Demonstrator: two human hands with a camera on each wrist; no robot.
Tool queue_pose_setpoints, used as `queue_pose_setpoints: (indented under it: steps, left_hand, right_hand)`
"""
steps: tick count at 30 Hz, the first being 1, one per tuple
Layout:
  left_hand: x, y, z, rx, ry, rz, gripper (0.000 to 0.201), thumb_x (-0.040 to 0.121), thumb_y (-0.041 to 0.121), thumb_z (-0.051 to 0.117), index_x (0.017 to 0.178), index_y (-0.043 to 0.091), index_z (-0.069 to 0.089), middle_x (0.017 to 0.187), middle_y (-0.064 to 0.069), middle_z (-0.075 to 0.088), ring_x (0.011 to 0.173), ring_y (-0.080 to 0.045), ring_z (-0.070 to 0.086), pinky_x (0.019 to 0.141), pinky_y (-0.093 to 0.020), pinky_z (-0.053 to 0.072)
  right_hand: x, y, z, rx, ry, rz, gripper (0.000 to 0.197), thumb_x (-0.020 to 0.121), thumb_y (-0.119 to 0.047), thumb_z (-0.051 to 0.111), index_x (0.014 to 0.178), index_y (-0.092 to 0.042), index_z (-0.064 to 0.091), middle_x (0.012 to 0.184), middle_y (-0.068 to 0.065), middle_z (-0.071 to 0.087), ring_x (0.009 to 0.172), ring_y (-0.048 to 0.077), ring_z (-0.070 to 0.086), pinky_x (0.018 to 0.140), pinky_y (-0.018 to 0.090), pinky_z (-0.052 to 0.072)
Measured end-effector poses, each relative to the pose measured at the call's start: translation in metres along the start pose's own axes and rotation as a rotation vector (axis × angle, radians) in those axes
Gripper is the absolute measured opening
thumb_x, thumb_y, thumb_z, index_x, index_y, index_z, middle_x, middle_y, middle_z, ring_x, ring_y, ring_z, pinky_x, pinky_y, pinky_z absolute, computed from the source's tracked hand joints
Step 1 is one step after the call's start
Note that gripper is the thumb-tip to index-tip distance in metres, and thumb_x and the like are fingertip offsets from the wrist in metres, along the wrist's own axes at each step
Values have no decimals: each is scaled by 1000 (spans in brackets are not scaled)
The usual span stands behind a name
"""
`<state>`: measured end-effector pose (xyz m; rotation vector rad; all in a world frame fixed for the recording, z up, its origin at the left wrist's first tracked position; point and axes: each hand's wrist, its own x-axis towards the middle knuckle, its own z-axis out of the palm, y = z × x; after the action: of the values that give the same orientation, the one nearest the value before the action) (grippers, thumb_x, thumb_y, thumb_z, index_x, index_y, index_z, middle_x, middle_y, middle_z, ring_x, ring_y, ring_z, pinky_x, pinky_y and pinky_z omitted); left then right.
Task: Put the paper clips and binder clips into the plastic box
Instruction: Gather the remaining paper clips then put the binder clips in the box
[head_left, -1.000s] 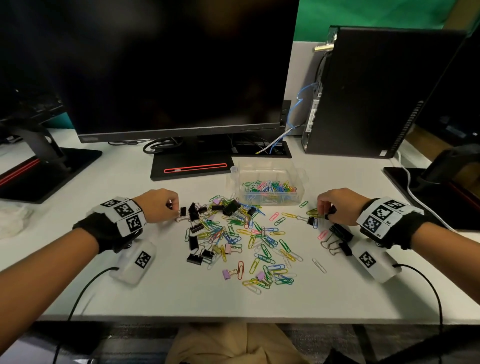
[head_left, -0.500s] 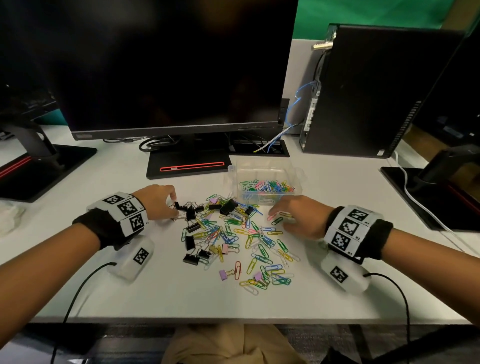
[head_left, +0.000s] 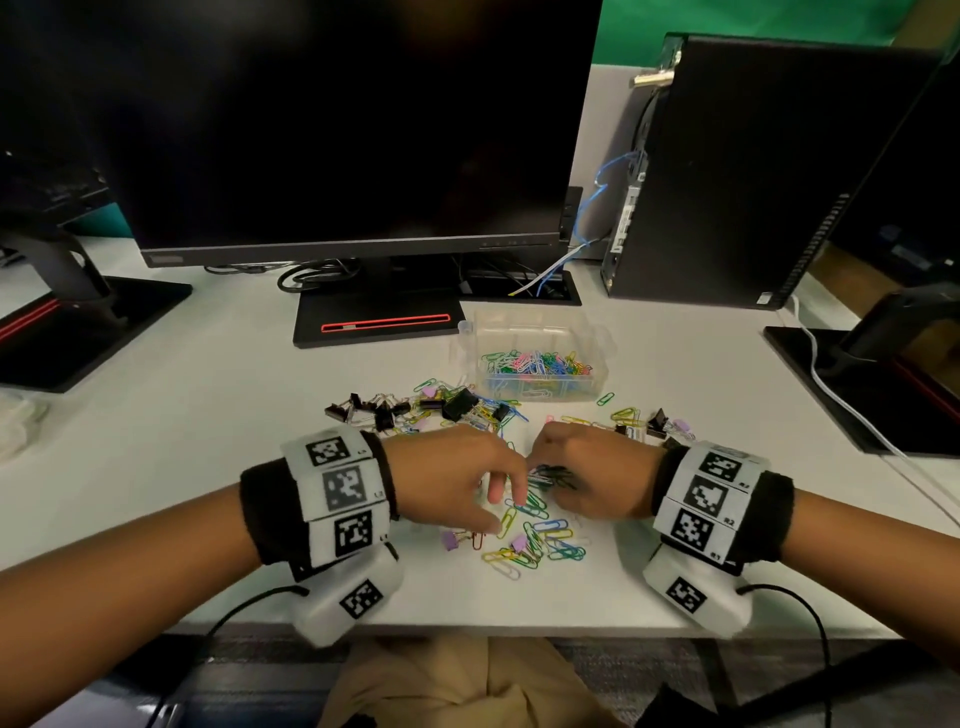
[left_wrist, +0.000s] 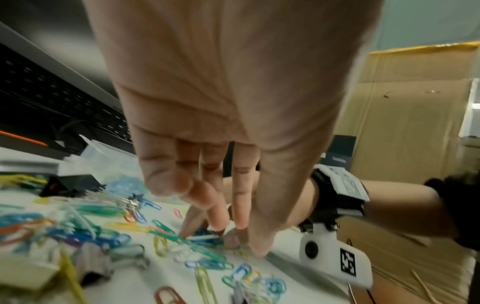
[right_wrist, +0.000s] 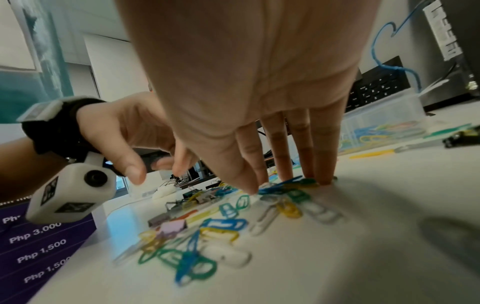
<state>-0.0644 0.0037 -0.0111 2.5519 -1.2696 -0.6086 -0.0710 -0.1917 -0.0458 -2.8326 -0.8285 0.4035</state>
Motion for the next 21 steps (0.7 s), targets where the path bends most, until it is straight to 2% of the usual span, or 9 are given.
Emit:
queue_pose_setpoints:
  steps: [2,3,5,7,10,13,17,21]
  left_hand:
    - [7,4,9,47,-36,31,29,85,27,62,114,23,59,104,3,58,63,15,41,58,-2,29]
    - [9,6,13,70,-45,39,30,86,26,62,116,22,58,107,2,57,66,12,41,59,-3,29]
    - [14,7,19,103,-61,40,32,86,27,61,116,20,57,110,-1,57,80,1,44,68,-11,31]
    - [16,8,23,118,-83,30,31,86,29,61,114,18,57,110,-3,57,91,-12,46,78,-23,35]
    - [18,8,26,108,-78,40,24,86,29,61,106,16,61,105,-4,60,88,-14,45,78,-25,37]
    - [20,5,27,95,-82,39,19,87,28,60,99,14,63,101,-5,63,89,-15,50,77,-26,40]
    - [17,-6,19,41,-51,-6,17,87,28,61,96,13,64,96,0,68,67,-5,51,59,-13,35]
    - [5,-22,2,55,48,-62,17,86,31,62,96,17,64,91,7,66,61,4,45,58,-11,34]
  right_hand:
    - [-6,-2,0,22,-3,-18,40,85,-17,55,125,-20,56,119,8,53,109,23,53,94,30,42]
    - [-8,-1,0,31,-7,-24,39,85,-18,56,124,-20,56,118,7,53,108,23,53,95,31,43]
    - [-13,-1,0,40,-20,-33,39,85,-21,59,124,-20,56,118,6,54,108,22,54,95,33,43]
    - [-18,1,-1,51,-35,-22,49,82,-31,65,128,-21,52,119,4,52,110,19,52,96,30,41]
    - [-23,2,0,42,-57,39,86,67,-52,75,138,-21,38,125,0,44,115,15,45,100,23,36]
    - [-23,3,3,49,-128,117,106,58,-54,79,144,-21,26,127,0,32,116,15,42,100,20,34]
    - [-15,5,6,122,-164,149,108,54,-50,83,142,-26,26,127,1,27,118,18,40,108,29,35]
    - [-5,5,6,175,-144,127,101,53,-47,85,138,-32,32,123,2,29,116,19,40,108,31,35]
